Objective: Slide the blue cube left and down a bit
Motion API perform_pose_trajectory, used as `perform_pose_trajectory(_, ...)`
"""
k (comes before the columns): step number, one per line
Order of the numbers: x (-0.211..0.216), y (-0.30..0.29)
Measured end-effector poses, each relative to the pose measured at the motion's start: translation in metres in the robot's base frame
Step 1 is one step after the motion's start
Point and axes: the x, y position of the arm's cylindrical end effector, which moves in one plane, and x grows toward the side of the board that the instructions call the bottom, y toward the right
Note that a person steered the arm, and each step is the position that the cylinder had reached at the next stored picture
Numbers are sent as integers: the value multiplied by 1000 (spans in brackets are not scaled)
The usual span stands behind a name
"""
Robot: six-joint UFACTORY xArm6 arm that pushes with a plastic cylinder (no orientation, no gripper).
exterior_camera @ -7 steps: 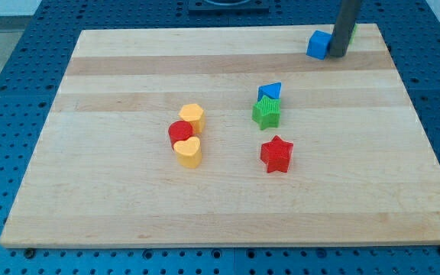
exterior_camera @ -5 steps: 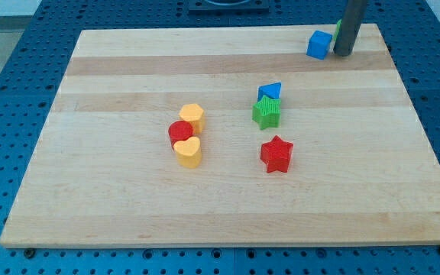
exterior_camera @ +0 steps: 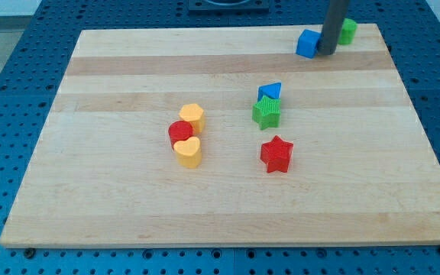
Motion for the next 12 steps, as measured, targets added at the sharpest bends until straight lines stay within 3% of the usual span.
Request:
perform_pose_trajectory(8,-49,-23)
perform_pose_trajectory(12,-29,-138)
